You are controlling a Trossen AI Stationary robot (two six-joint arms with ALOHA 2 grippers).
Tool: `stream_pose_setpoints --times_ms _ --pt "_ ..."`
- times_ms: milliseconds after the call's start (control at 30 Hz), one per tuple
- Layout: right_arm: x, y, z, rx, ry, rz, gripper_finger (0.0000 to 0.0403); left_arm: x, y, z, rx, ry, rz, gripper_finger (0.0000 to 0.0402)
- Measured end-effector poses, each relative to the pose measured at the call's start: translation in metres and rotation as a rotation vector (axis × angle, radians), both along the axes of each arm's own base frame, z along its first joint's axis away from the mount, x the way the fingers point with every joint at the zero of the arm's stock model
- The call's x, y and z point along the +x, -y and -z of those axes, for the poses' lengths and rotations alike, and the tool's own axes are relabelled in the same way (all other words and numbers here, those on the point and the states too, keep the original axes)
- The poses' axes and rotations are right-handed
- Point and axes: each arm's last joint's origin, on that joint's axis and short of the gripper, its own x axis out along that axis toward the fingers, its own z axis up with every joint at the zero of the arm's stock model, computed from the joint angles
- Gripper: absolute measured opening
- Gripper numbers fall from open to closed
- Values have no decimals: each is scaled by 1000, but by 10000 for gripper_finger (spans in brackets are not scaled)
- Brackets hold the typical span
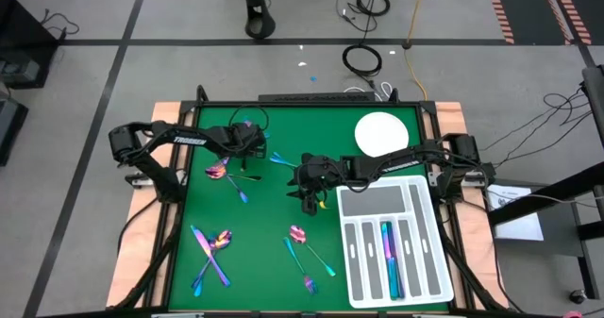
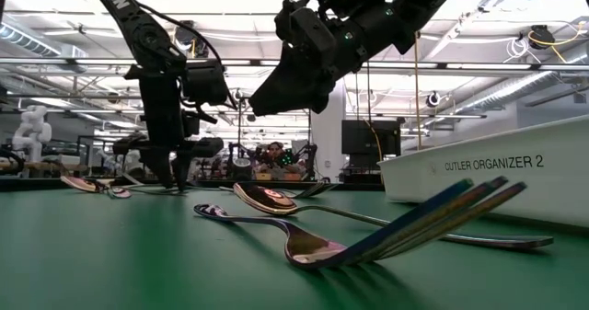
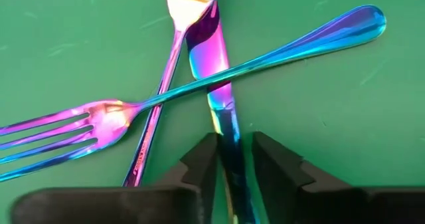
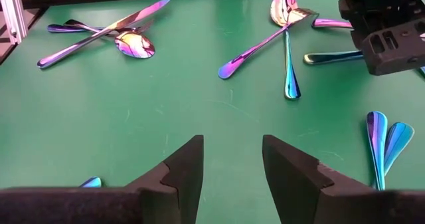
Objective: Sort silverware
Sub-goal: Put the top left knife into the utensil organizer
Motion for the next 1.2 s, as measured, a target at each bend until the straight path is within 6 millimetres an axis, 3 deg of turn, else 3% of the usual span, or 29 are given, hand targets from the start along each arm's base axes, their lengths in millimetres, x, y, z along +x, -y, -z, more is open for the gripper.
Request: stream_pose_setpoints --times_ms 267,833,1200 --pt "0 0 0 0 0 0 144 -1 0 0 -3 -13 16 28" --pt "0 0 0 -2 2 -2 144 -8 -4 -37 -71 33 86 31" --pt "0 0 1 -9 -6 -5 144 -13 4 -36 -182 -32 137 25"
